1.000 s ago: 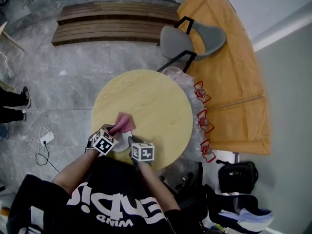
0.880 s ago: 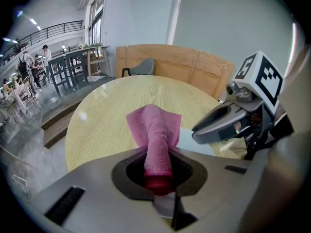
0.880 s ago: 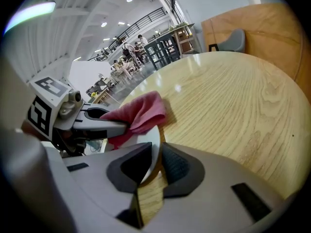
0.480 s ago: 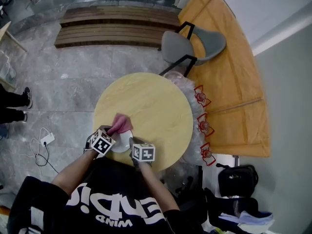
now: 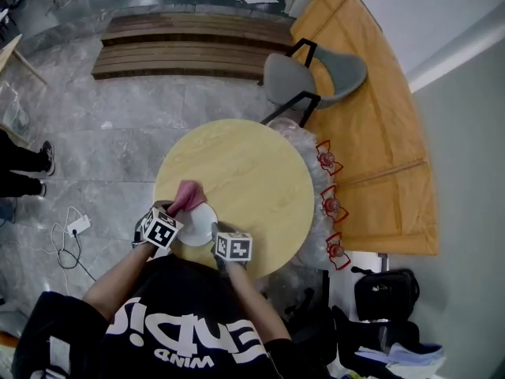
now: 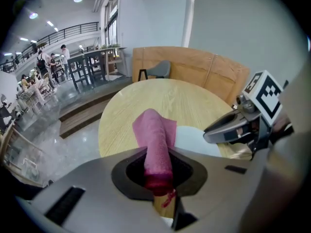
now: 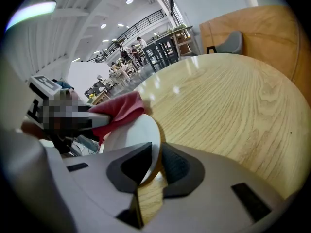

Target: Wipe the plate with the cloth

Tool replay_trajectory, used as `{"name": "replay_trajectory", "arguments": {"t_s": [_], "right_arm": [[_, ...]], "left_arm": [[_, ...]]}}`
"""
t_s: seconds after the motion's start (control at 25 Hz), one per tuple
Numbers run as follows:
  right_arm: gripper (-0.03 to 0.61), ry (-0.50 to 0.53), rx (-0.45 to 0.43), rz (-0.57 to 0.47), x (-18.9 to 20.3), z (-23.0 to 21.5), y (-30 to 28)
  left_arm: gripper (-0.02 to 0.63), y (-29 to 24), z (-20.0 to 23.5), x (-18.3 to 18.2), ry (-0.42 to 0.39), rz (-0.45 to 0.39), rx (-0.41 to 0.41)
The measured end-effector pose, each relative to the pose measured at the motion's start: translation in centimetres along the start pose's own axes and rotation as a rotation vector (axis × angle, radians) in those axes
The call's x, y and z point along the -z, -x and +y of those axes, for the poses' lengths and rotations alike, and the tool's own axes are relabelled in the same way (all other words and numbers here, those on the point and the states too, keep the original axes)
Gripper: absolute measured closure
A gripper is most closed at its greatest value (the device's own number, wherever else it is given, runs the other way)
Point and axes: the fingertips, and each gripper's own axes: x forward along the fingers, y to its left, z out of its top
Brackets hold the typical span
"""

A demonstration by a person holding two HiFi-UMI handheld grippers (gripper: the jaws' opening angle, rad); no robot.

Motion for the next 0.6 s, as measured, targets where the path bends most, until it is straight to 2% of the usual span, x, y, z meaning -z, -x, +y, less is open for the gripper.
{"name": "replay_trajectory", "arguments": {"t_s": [0.12, 0.24, 0.48, 0.6], "right_arm": [[0.500, -0.014, 0.006, -0.003, 0.1, -0.2, 0.0], [0.500, -0.026, 0.006, -0.012, 0.1, -0.2, 0.0], [0.500, -0.042, 0.012, -0.024, 0.0, -0.1, 0.2], [0.500, -0.049, 0.008, -0.032, 0.1, 0.0, 0.2]], "left_arm": [[0.563, 1.1, -0.7, -1.6, -0.016, -0.044, 0.010], [0.563, 1.5, -2.9, -2.8, -0.063, -0.063, 0.054], [0.563, 0.4, -8.1, -1.9, -0.239, -0.010, 0.160], [0.563, -0.4, -10.4, -0.5, -0.291, 0.022, 0.206]]}}
